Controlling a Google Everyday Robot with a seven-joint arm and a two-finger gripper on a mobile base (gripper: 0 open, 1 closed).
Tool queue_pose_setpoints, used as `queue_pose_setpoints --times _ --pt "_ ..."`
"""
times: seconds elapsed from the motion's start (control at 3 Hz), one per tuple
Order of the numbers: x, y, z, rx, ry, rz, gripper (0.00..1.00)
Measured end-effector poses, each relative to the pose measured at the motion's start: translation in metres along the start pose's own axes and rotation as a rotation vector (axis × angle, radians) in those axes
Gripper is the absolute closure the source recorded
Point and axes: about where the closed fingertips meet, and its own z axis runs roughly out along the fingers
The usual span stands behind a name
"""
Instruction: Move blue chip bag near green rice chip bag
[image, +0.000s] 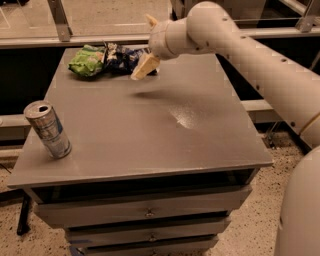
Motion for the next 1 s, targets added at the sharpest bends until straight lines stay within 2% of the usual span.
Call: queue_pose_setpoints --times 0.33,0.67,1.0 --pt "0.017 -0.012 -0.058 -0.043 -0.060 0.099 0.00" --pt "0.029 -0.016 -0.121 -0.084 -0.077 0.091 0.00" --pt "0.048 -0.016 -0.186 -0.078 -0.091 0.109 0.00"
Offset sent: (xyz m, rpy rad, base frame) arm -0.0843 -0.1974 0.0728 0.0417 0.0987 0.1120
